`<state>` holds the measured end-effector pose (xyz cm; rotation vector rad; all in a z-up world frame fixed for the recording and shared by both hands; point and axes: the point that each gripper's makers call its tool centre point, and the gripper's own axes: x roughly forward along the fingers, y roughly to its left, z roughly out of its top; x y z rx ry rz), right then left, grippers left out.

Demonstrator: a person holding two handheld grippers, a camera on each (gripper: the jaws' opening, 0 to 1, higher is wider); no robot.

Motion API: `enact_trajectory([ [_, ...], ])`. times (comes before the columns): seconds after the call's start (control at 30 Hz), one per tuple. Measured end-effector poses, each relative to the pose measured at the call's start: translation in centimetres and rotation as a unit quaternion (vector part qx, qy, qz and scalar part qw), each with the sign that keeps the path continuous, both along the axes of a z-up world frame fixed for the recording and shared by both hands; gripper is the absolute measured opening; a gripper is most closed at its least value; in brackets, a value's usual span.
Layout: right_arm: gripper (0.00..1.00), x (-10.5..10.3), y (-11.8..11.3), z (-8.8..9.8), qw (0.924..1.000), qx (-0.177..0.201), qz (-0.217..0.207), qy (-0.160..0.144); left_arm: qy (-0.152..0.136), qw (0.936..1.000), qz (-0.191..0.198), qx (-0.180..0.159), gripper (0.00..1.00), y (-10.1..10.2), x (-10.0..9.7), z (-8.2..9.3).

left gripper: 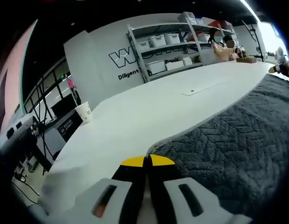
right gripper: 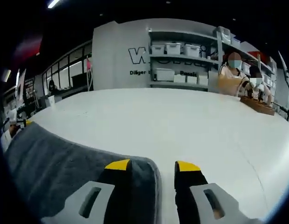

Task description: Open the folded towel by lifting each exposed corner and separating the folded layers until the towel lies flat within the target outline without major curled edges

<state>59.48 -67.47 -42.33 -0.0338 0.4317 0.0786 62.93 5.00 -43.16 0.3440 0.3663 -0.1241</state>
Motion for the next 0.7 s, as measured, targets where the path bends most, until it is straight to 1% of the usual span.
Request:
enact_trajectory([
  [0.13, 0.28, -0.1, -0.2, -0.4, 0.9999, -0.008, 0.002, 0.01, 0.0, 1.0, 0.0, 0.003, 0.01, 0.0, 0.0, 0.0],
  [0.27, 0.27, -0.1, -1.2, -0.4, 0.9998, -0.004, -0.017, 0.006, 0.001, 1.0, 0.0, 0.004, 0.01, 0.0, 0.0, 0.0],
  [0.33, 0.23, -0.2, -1.4, -0.4, 0.9998, -0.002, -0.02, 0.006, 0.0, 1.0, 0.001, 0.004, 0.01, 0.0, 0.0, 0.0],
  [0.43, 0.16, -0.2, -1.7, -1.0, 0.9996, -0.006, -0.023, 0.015, 0.001, 0.9999, 0.001, 0.01, 0.01, -0.1, 0.0, 0.0],
  [0.5, 0.13, -0.2, -1.8, -1.3, 0.9996, -0.006, -0.022, 0.019, 0.0, 0.9999, 0.001, 0.012, 0.01, -0.1, 0.0, 0.0],
  [0.53, 0.13, -0.1, -1.7, -1.5, 0.9996, -0.003, -0.021, 0.021, 0.0, 0.9999, 0.001, 0.012, 0.01, -0.1, 0.0, 0.0],
  [0.67, 0.0, -0.1, -0.7, -1.5, 0.9997, -0.008, 0.002, 0.021, 0.0, 1.0, 0.001, 0.007, 0.01, -0.1, 0.0, 0.0],
  [0.7, 0.0, -0.1, -0.6, -1.6, 0.9997, -0.013, 0.004, 0.022, 0.0, 1.0, 0.001, 0.007, 0.01, -0.1, 0.0, 0.0],
])
